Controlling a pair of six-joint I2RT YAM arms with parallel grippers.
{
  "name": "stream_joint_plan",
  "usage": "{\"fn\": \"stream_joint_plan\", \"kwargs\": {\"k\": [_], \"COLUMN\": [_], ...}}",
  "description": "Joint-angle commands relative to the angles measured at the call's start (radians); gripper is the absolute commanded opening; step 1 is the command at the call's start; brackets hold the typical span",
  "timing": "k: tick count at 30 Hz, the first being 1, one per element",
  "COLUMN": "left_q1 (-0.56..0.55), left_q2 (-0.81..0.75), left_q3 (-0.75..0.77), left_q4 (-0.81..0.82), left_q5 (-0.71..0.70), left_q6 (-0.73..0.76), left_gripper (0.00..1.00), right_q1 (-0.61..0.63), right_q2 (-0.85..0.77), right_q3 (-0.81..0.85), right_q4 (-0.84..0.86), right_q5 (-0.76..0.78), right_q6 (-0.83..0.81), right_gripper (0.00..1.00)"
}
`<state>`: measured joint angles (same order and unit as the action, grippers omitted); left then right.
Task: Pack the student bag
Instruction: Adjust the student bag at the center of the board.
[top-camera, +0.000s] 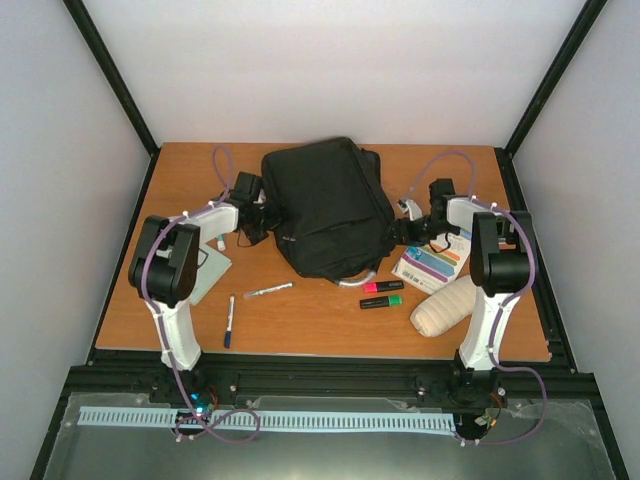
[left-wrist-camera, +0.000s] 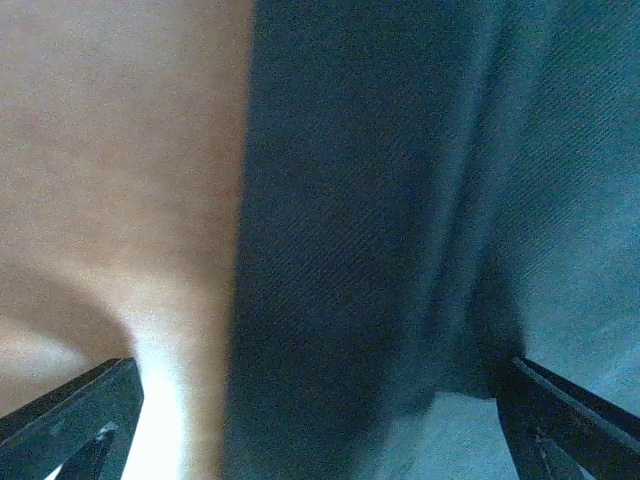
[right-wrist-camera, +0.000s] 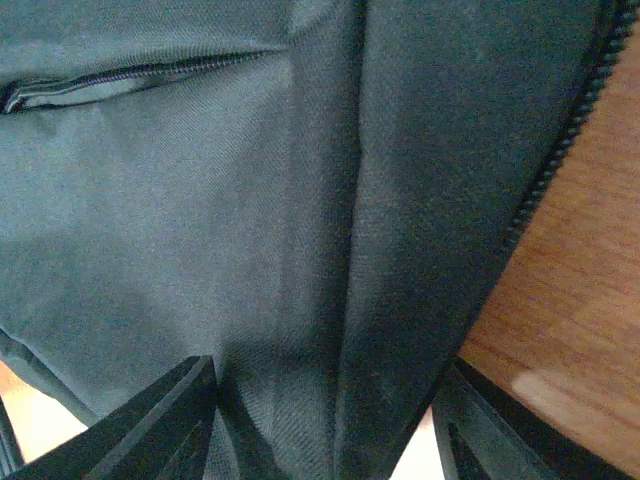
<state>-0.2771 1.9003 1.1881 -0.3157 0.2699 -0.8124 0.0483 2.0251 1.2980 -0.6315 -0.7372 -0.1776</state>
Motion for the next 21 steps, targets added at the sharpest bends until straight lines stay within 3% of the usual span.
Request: {"fn": "stream_joint_plan", "kwargs": {"k": [1, 5, 11, 15, 18, 21], "left_q1": [-0.011, -0.013, -0.011, -0.011, -0.011, -0.011], "left_q2": [0.073, 0.108, 0.206, 0.244, 0.23, 0.125], "left_q3": [0.129, 0.192, 0.344, 0.462, 0.536, 0.461], "left_q4": [0.043, 0.057, 0.023, -0.031, -0.187, -0.218], "left_q5": [0.019, -0.057, -0.094, -0.117, -0.227, -0.317], "left_q6": [0.007, 0.004, 0.036, 0.082, 0.07, 0.043], "left_gripper": [1.0, 1.0, 1.0, 1.0, 1.0, 1.0], "right_q1": [0.015, 0.018, 0.062, 0.074, 0.059, 0.033], "right_q2": [-0.017, -0.022, -0.086, -0.083, -0.103, -0.202], "right_q3": [-0.076, -0.076, -0.062, -0.035, -0.005, -0.027], "right_q4": [0.061, 0.063, 0.073, 0.038, -0.025, -0.066], "right_q5": [-0.062, -0.092, -0.031, -0.016, 0.043, 0.1], "right_q6": [-0.012, 0.007, 0.01, -0.017, -0.019, -0.054], "right_gripper": [0.56, 0.45, 0.44, 0.48, 0.54, 0.63]}}
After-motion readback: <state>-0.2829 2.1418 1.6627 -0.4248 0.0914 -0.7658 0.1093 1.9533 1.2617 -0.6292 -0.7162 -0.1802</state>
